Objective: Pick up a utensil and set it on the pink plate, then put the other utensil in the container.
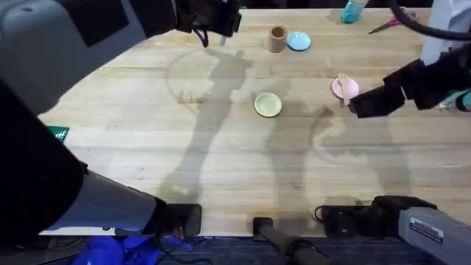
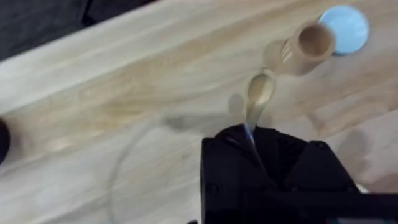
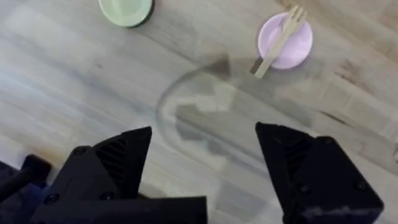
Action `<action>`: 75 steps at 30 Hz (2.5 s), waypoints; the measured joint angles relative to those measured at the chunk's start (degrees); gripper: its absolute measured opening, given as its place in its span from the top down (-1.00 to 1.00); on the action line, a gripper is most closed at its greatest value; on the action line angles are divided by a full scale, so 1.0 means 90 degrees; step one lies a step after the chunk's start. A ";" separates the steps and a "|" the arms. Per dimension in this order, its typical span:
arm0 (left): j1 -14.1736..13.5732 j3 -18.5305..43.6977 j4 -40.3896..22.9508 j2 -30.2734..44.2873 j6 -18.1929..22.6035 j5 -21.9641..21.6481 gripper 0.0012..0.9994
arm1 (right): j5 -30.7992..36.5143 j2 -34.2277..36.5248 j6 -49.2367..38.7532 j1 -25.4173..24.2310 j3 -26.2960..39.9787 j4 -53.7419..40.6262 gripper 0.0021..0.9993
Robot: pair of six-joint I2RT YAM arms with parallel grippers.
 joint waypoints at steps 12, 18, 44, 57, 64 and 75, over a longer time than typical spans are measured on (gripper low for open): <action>0.0360 0.0034 0.1265 0.0297 0.0015 0.1602 0.92 | -0.1408 0.0246 -0.0280 -0.1036 0.0000 0.1089 -0.99; 0.0432 0.0034 0.2022 0.0695 0.0016 0.2096 0.92 | -0.3004 0.1669 -0.1021 -0.1941 0.0448 0.1150 -0.99; 0.0726 0.0041 0.3942 0.1370 0.0017 0.2918 0.92 | -0.3864 0.5341 -0.3798 -0.1251 0.3164 0.2374 -0.99; 0.0726 0.0041 0.5615 0.1786 -0.0282 0.3417 0.92 | -0.3874 0.5523 -0.3893 -0.1168 0.3177 0.2774 -0.99; 0.0746 0.0044 0.6635 0.2210 -0.0660 0.4180 0.92 | -0.3874 0.5525 -0.3891 -0.1168 0.3177 0.2774 -0.99; 0.1127 0.0829 0.7343 0.3285 -0.1298 0.5506 0.92 | -0.3872 0.5524 -0.3893 -0.1168 0.3177 0.2797 -0.99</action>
